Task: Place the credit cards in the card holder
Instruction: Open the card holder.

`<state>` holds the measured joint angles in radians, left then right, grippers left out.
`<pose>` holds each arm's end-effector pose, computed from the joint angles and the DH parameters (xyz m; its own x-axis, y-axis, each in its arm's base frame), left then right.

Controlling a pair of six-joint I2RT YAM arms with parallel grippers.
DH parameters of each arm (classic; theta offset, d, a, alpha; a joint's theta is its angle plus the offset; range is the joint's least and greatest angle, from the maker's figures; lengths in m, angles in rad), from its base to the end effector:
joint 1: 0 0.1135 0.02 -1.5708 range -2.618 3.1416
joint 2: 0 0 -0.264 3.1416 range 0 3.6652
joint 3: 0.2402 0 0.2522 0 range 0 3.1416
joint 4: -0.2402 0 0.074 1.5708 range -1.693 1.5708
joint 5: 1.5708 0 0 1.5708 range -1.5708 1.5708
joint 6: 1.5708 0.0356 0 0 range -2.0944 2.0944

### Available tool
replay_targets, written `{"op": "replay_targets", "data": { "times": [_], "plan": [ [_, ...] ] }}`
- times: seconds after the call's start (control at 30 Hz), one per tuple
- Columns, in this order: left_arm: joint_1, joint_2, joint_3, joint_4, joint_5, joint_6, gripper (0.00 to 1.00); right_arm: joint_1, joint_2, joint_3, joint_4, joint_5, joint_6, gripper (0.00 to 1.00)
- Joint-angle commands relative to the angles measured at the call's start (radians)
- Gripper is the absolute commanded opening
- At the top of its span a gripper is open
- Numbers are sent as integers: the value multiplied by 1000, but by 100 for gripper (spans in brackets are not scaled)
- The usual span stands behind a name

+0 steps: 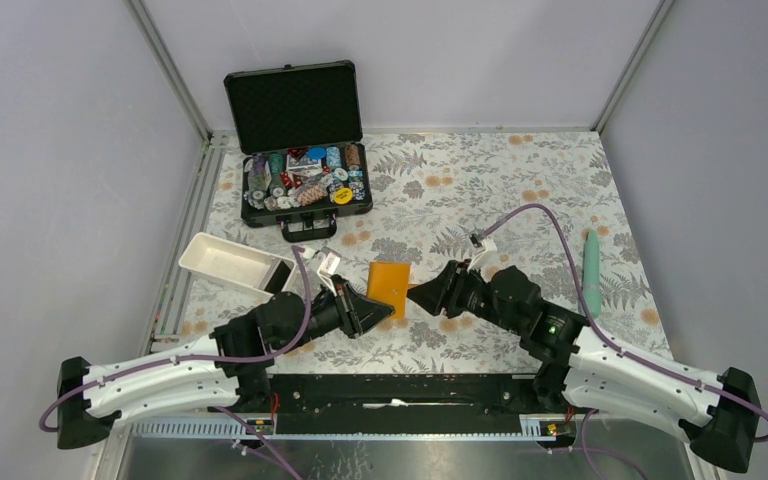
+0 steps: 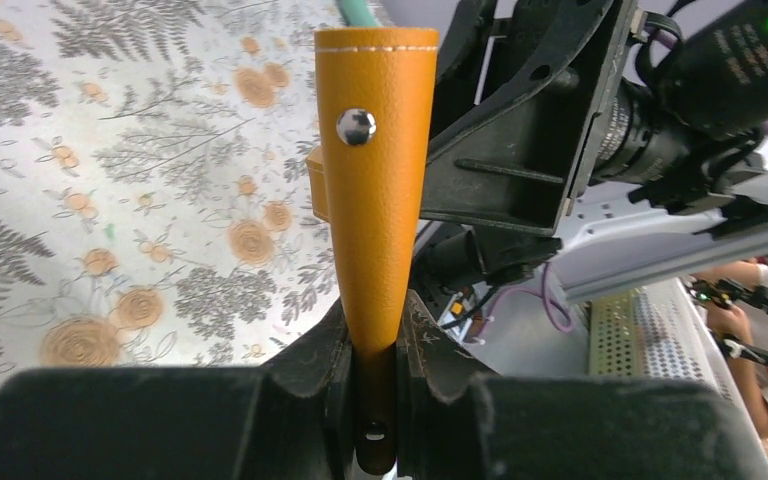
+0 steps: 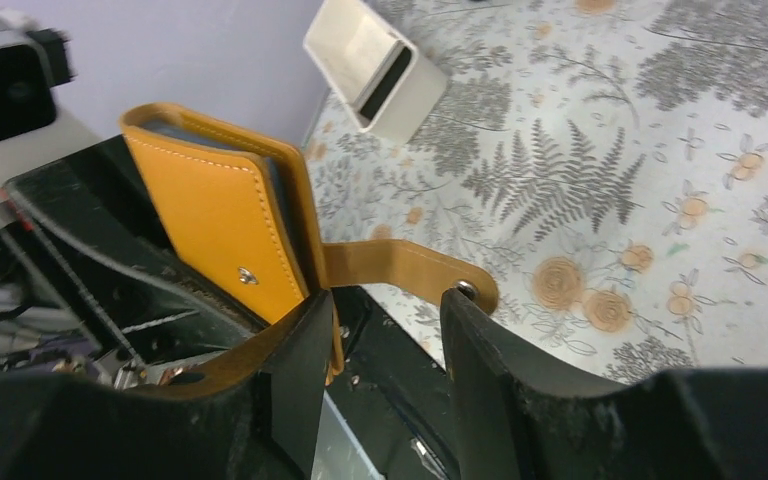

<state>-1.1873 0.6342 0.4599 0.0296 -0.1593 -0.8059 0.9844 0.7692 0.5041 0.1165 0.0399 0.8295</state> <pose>0.0677 -0.1528 0.2708 -0.6556 -0.2789 -0.7017 0.5544 0.4531 -0.6981 0.1068 0.1581 0.2746 -0.6531 0.3488 -0.6722 -0.4868 0.4865 0.7255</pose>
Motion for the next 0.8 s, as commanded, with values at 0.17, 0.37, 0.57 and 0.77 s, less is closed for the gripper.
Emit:
{"op": "replay_targets", "data": {
  "times": [0.17,0.37,0.57,0.77],
  "plan": [
    [-1,-18,-3,214,192,35,0,-22,-61,-2,163,-214,-85,50],
    [38,-28,-17,253,272,17,0,-32,-99,-24,231,-339,-59,54],
    [83,-10,-47,351,401,-30,0,-35,-117,-52,322,-428,-5,57],
    [83,40,-41,406,492,-48,0,-35,-111,-55,391,-466,15,52]
  ]
}}
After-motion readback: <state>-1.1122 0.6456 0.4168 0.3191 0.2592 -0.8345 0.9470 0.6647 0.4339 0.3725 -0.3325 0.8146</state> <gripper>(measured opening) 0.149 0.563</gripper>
